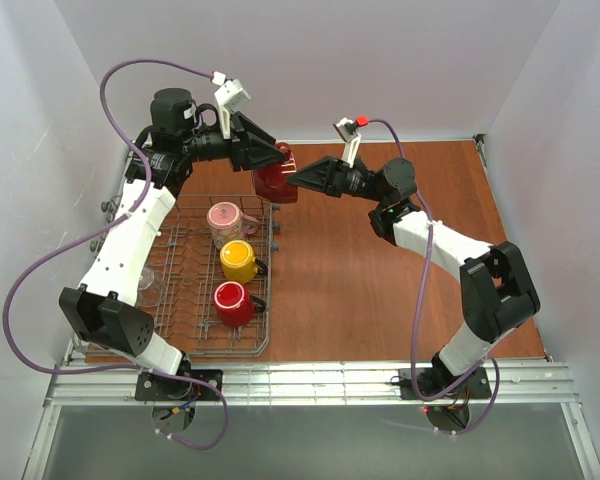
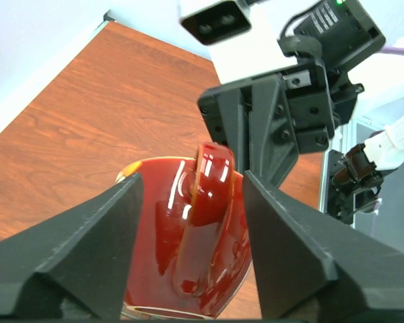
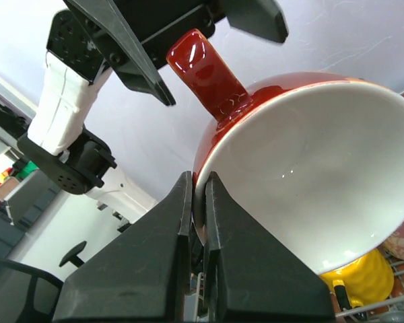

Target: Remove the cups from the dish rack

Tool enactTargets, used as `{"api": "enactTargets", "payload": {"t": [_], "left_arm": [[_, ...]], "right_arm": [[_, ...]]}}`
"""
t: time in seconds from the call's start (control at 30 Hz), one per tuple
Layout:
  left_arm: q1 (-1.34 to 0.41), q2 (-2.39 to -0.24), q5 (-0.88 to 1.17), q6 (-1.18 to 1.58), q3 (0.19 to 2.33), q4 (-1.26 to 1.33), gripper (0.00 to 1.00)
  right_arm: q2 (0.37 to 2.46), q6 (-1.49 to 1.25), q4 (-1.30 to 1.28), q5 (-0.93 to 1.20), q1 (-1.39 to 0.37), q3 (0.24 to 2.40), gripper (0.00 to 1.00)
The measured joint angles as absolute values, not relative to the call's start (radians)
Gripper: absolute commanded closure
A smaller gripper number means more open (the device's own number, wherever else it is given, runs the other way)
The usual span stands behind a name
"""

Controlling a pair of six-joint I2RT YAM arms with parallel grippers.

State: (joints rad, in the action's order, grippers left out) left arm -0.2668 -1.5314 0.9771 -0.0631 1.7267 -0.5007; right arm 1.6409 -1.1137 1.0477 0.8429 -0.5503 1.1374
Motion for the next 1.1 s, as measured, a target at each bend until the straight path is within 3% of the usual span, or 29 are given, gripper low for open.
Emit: {"api": "enactTargets", "payload": {"t": [0.23,0.47,0.73,1.1], "left_arm": [[-0.266,-1.531,0.950,-0.059,1.726,-0.501,0.24],[-0.266,-1.526,0.801,-0.107,1.728,-0.546,0.21],[-0.266,-1.476,0.550,-0.209,1.684,-0.606,0.21],[-0.266,-1.443,0.320,-0.315,1.518,-0.659,0.21]], "right_arm": [[1.593,-1.029,0.959,0.814,-0.542,1.077,0.99],[1.451,-0.742,0.546,0.712,-0.448,1.052,0.99],[1.403,-0.225,-0.162,0.334,-0.274,1.211,0.99],[1.601,0.054,-0.616,-0.169,-0.181,1.262,0.99]]}}
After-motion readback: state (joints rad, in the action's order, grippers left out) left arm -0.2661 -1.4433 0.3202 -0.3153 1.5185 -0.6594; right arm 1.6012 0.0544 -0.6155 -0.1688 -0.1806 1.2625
